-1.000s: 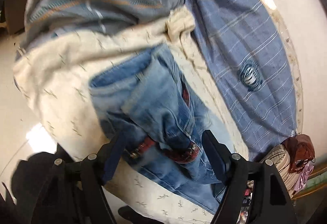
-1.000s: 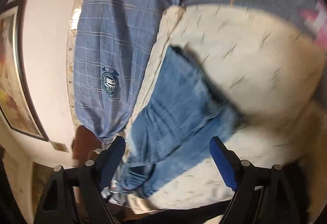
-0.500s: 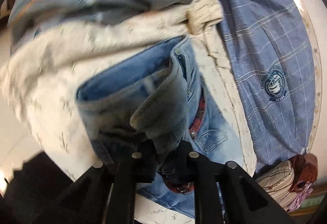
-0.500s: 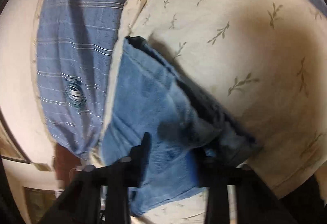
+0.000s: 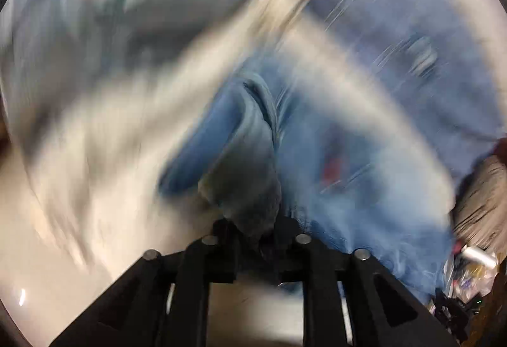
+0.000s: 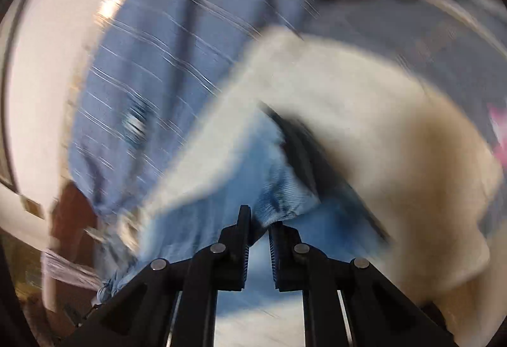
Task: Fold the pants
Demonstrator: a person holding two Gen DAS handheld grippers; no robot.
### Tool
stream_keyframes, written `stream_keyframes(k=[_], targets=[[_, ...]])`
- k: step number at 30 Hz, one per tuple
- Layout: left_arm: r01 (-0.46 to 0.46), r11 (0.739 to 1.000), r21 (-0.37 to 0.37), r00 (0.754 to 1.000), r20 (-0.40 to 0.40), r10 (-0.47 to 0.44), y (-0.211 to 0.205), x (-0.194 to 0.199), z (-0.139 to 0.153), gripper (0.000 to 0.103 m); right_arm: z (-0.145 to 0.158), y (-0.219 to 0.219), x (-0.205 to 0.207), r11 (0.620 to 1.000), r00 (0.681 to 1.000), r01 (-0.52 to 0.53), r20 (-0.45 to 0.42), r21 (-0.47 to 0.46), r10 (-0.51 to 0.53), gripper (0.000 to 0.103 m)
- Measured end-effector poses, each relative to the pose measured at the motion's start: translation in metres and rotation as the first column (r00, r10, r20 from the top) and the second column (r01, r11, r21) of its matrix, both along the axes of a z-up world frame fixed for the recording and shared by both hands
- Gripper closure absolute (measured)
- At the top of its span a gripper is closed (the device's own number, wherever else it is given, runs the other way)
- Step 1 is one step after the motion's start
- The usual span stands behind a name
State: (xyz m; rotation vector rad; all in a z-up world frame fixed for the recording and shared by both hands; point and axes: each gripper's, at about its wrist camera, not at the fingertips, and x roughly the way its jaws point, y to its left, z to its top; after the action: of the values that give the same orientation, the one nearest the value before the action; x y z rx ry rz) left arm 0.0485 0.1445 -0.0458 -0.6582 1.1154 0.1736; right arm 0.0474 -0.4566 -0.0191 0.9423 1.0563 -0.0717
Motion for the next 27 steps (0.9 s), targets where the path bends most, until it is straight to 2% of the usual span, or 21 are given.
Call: stream_keyframes(k=[1, 2, 3, 4, 6, 7, 8, 10, 12, 13, 15, 17, 19, 21, 22, 23, 24, 25, 26, 27], targets=[[-0.035, 0.996, -0.077, 0.999, 0.011, 0.036, 0.008, -0.005, -0.012, 0.082, -0.022, -0.002, -0.005, 0.999, 0.998, -0.001, -0.061, 0.049, 0.004, 0.088], [-0.050, 0.995, -0.092, 0.998, 0.032, 0.053, 0.012, -0.007, -0.006, 0.081, -0.030, -0.004, -0.006, 0.995, 0.997, 0.002, -0.081, 0.098, 0.006, 0.088], [-0.053, 0.995, -0.087, 0.998, 0.032, 0.056, 0.011, -0.006, -0.001, 0.073, -0.029, -0.006, -0.005, 0.994, 0.997, 0.007, -0.076, 0.111, 0.002, 0.088], [-0.057, 0.995, -0.076, 0.998, 0.033, 0.060, 0.009, -0.004, 0.006, 0.061, -0.021, -0.008, -0.004, 0.996, 0.998, 0.009, -0.058, 0.087, -0.004, 0.086], [-0.074, 0.997, -0.025, 0.997, 0.031, 0.075, 0.005, -0.008, 0.018, 0.048, -0.006, -0.006, 0.000, 0.999, 1.000, -0.014, -0.025, 0.042, 0.016, 0.060], [-0.081, 0.997, 0.004, 0.996, 0.041, 0.081, 0.005, -0.012, 0.024, 0.043, 0.000, -0.006, -0.002, 0.999, 1.000, -0.019, -0.007, 0.039, 0.019, 0.033], [-0.093, 0.995, 0.024, 0.994, 0.052, 0.092, 0.006, -0.019, 0.031, 0.042, 0.006, -0.006, -0.006, 1.000, 1.000, -0.011, 0.010, 0.024, 0.010, 0.031], [-0.150, 0.986, 0.074, 0.987, 0.062, 0.145, 0.012, -0.032, 0.045, 0.042, 0.023, -0.007, -0.015, 0.996, 0.999, 0.023, 0.034, -0.081, -0.020, 0.031], [-0.237, 0.958, 0.160, 0.969, 0.111, 0.221, 0.017, -0.050, 0.065, 0.042, 0.046, -0.010, -0.023, 0.988, 0.993, 0.064, 0.107, -0.140, -0.049, 0.031], [-0.293, 0.937, 0.192, 0.951, 0.162, 0.264, 0.020, -0.060, 0.079, 0.042, 0.057, -0.009, -0.020, 0.986, 0.988, 0.062, 0.149, -0.155, -0.039, 0.030], [-0.338, 0.919, 0.205, 0.927, 0.244, 0.286, 0.019, -0.068, 0.098, 0.042, 0.075, 0.002, -0.008, 0.986, 0.978, -0.011, 0.202, -0.165, 0.045, 0.030], [-0.284, 0.933, 0.223, 0.926, 0.317, 0.206, 0.005, -0.064, 0.116, 0.038, 0.084, 0.026, 0.017, 0.974, 0.956, -0.147, 0.227, -0.170, 0.184, 0.030], [-0.186, 0.953, 0.241, 0.940, 0.325, 0.102, -0.015, -0.049, 0.121, 0.030, 0.073, 0.044, 0.036, 0.964, 0.944, -0.222, 0.214, -0.144, 0.249, 0.030], [-0.072, 0.954, 0.290, 0.956, 0.293, -0.017, -0.037, -0.028, 0.110, 0.022, 0.049, 0.050, 0.049, 0.955, 0.954, -0.245, 0.134, -0.168, 0.268, 0.030], [-0.025, 0.931, 0.365, 0.976, 0.212, -0.058, -0.048, -0.014, 0.091, 0.020, 0.024, 0.054, 0.057, 0.938, 0.962, -0.265, 0.012, -0.222, 0.274, 0.030], [0.018, 0.908, 0.419, 0.990, 0.118, -0.074, -0.054, -0.004, 0.074, 0.020, 0.002, 0.053, 0.060, 0.931, 0.961, -0.276, -0.097, -0.239, 0.260, 0.030], [0.102, 0.888, 0.448, 0.995, -0.044, -0.093, -0.058, 0.015, 0.040, 0.020, -0.006, 0.053, 0.059, 0.934, 0.957, -0.285, -0.121, -0.218, 0.264, 0.031], [0.144, 0.891, 0.431, 0.987, -0.130, -0.096, -0.056, 0.021, 0.017, 0.019, 0.002, 0.053, 0.057, 0.929, 0.963, -0.269, -0.078, -0.255, 0.257, 0.031], [0.123, 0.904, 0.409, 0.990, -0.118, -0.081, -0.051, 0.017, 0.012, 0.019, 0.012, 0.055, 0.057, 0.921, 0.965, -0.261, -0.061, -0.288, 0.255, 0.031], [0.076, 0.913, 0.402, 0.996, -0.065, -0.055, -0.048, 0.012, 0.017, 0.019, 0.028, 0.059, 0.059, 0.912, 0.966, -0.251, -0.026, -0.325, 0.256, 0.031]])
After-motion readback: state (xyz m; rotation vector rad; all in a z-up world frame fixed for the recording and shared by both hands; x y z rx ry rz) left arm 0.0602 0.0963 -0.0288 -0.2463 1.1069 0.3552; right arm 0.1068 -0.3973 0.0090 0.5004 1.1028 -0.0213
